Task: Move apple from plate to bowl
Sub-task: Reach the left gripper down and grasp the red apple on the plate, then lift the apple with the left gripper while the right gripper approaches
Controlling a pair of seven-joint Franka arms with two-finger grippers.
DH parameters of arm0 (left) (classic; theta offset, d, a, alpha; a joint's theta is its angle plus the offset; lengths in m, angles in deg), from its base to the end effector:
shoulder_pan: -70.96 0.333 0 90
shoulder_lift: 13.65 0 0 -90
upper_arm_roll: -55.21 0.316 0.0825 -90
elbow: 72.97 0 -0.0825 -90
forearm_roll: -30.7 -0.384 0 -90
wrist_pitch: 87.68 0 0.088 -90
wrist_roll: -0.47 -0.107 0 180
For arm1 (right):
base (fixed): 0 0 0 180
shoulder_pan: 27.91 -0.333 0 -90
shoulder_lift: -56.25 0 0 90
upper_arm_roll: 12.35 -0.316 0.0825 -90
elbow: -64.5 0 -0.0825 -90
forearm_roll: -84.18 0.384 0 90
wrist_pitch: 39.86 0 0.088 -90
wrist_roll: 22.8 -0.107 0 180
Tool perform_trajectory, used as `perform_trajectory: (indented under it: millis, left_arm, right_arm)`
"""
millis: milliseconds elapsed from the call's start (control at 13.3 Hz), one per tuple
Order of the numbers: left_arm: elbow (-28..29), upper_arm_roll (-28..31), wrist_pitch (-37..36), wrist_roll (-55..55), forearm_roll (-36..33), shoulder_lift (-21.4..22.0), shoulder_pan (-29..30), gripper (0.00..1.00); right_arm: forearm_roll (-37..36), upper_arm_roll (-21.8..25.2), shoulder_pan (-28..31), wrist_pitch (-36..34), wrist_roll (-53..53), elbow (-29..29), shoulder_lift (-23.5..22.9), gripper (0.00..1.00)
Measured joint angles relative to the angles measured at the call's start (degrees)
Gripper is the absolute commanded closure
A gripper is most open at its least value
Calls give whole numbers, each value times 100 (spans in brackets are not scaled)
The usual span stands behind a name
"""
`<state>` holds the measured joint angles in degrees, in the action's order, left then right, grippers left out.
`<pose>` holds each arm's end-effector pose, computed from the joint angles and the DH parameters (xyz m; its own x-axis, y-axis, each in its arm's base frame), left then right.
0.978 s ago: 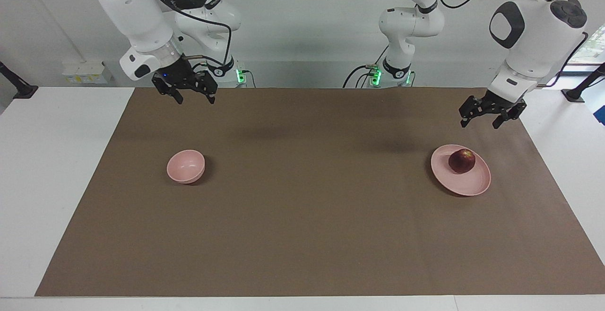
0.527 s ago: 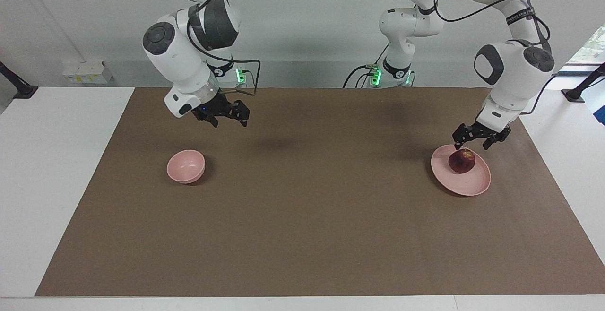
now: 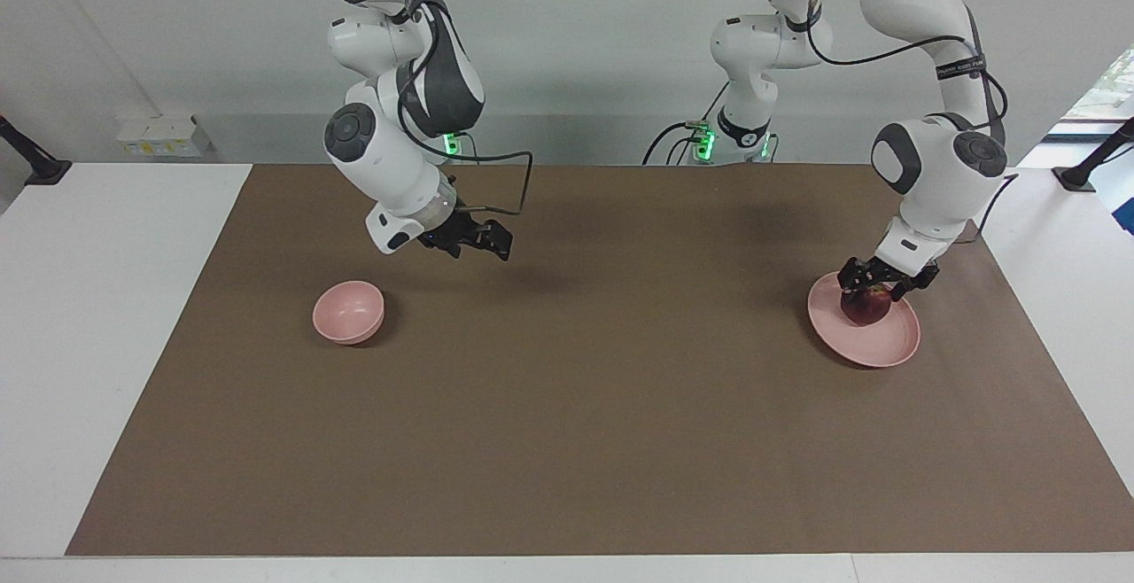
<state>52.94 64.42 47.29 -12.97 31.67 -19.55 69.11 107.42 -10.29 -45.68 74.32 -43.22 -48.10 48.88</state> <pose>0.5451 0.0695 0.3431 0.9939 -0.0960 0.0541 -0.0952 -0.9953 -0.0169 0.5472 0.1797 0.4044 0.9446 -0.2256 -0.2385 -0.2879 -0.9184 -0.2714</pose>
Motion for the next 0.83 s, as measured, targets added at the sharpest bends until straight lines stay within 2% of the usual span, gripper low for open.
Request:
perform_trajectory:
  millis: [75,452,602,677,828]
  left_arm:
    - [-1,2,24,-138,0,12,54,100]
    - [-10,-53,35,-292,0,23,93,100]
    - [-48,-126,-28,-292,5,162,30,100]
    - [-107,-156,-235,-290,21,298,-45,100]
    - [-393,-202,-1006,-284,260,566,-195,100]
  right_arm:
    - [12,-1,-70,69,-87,-40,-6,0]
    - [320,0,-159,258,-187,-236,-74,0]
    - [644,0,-203,277,-314,-233,-80,18]
    - [920,11,-198,277,-338,-215,-79,22]
    - [1281,33,-101,87,-558,-83,-68,22]
